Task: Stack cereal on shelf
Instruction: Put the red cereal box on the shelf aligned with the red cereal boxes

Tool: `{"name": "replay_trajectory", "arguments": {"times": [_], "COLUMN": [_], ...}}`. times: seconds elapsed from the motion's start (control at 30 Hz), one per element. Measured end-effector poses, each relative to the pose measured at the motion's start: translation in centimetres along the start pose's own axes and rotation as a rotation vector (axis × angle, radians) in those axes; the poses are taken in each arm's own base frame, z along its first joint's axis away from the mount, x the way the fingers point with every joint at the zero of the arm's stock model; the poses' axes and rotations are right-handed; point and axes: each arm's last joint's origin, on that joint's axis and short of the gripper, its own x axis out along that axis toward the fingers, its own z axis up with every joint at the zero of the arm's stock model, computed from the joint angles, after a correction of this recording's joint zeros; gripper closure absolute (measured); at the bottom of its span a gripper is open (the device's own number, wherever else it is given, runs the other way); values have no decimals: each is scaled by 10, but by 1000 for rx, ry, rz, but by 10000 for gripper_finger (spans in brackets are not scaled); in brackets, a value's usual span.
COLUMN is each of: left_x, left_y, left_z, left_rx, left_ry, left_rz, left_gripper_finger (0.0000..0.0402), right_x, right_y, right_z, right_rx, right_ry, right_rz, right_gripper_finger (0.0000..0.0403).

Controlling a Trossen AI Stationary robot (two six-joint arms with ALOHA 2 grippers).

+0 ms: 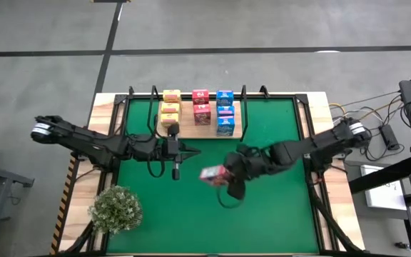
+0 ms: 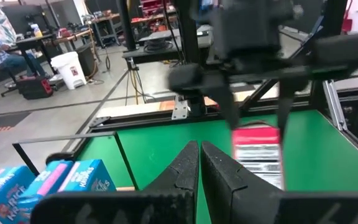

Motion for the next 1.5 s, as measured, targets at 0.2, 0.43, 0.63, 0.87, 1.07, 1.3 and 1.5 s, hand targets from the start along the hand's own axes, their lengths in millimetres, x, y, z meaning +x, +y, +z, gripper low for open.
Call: {"name": "replay_trajectory", "arguments": {"times": [0.2, 0.43, 0.63, 0.87, 1.07, 1.3, 1.5], "left_x": [-13, -21, -24, -33, -45, -58, -60], "left_y": [4, 7, 8, 11, 15, 19, 20], "left_z": [9, 14, 16, 18, 23, 30, 31], "left_rx": [17, 36, 45, 38, 33, 38, 45], "left_ry": [-31, -53, -55, -40, -48, -89, -96], "left_rz": [2, 6, 6, 4, 5, 12, 13], "left_gripper_finger": [402, 402, 402, 402, 402, 402, 402], "right_x": [-6, 6, 32, 61, 68, 68, 68], "right_y": [-21, -48, -76, -101, -117, -137, -144], "right_z": [48, 88, 111, 129, 135, 139, 139], "right_rx": [-123, -240, -343, -441, -514, -512, -510], "right_ry": [-38, 45, 205, 320, 329, 340, 344], "right_rz": [-63, -169, -237, -258, -264, -282, -264], "right_gripper_finger": [239, 239, 239, 239, 239, 239, 239]}}
